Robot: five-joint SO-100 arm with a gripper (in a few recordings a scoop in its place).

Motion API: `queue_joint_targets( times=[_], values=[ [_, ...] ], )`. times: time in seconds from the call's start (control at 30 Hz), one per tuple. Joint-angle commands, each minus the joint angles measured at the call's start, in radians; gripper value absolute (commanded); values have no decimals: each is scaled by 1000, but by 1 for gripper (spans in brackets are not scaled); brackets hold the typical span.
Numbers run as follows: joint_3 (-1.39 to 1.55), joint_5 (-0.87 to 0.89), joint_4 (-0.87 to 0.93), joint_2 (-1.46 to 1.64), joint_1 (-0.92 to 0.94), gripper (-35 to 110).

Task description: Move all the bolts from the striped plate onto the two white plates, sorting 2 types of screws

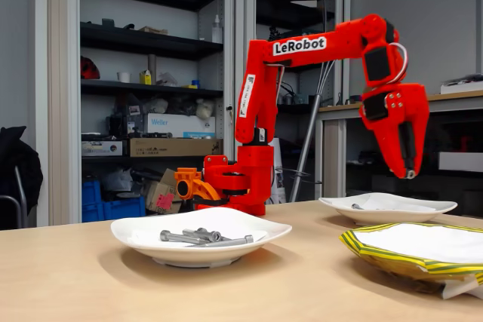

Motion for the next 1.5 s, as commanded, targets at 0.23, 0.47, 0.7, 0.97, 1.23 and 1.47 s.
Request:
queue_joint_targets(
  times=[0.23,0.47,0.7,0.97,1.23,1.47],
  values=[
    [549,176,-268,377,-187,7],
    [615,95,-339,440,-170,19],
    [609,-115,-354,543,-37,12],
    [874,-492,-637,841,196,0],
    [1193,-341,-603,1223,295,0],
    [1442,-356,-433,1555,347,0]
  ],
)
